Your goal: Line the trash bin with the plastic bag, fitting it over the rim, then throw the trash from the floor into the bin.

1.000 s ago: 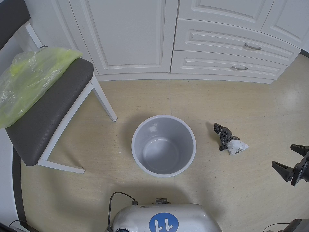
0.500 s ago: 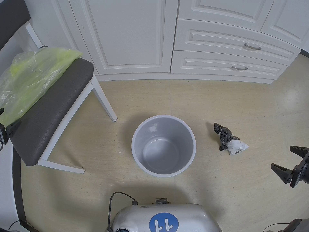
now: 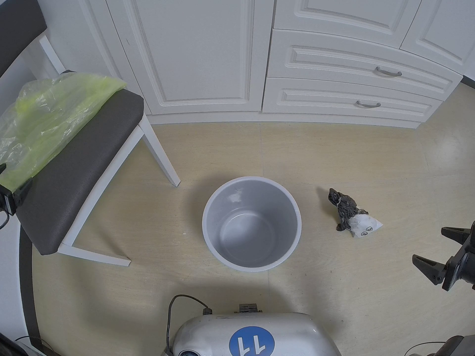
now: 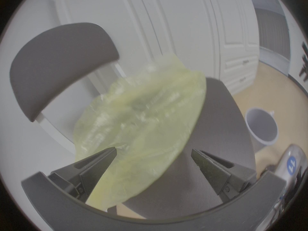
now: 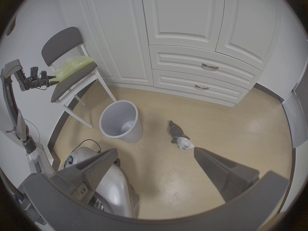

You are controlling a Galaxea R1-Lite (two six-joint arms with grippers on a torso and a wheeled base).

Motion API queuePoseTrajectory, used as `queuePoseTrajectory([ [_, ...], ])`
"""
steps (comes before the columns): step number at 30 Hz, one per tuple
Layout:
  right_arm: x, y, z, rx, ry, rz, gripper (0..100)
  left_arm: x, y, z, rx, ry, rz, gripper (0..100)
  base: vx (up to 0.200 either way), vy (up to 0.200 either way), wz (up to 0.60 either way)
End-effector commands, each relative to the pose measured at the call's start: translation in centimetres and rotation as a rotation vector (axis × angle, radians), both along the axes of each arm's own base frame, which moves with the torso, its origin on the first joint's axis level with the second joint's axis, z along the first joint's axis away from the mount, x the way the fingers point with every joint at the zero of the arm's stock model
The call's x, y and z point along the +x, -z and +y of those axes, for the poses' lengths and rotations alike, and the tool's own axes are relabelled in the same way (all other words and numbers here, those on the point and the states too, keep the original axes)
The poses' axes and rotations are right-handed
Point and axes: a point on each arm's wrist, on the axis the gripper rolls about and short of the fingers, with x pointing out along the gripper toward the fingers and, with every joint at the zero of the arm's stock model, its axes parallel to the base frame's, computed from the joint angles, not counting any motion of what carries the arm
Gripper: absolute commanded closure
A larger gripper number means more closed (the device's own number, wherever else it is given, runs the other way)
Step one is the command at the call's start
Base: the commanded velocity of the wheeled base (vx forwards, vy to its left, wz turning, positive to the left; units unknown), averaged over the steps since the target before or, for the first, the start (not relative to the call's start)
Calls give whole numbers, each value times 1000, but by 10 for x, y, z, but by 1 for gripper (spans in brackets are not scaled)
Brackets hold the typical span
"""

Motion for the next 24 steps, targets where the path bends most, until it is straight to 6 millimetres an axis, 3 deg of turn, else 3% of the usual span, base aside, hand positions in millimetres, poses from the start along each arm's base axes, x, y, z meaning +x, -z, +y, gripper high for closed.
queuePoseTrajectory([
  [1,2,2,1,-4,-4,15,0,-4,1,0,-103,-16,-88,0,0,0,0],
  [10,3,2,1,-5,-4,19,0,-3,-2,3,-102,-19,-112,0,0,0,0],
  [14,4,2,1,-4,-3,21,0,-12,-7,-1,-178,-32,-138,0,0,0,0],
  [24,4,2,1,-5,-4,19,0,-35,-11,-3,-181,-1,-132,0,0,0,0],
])
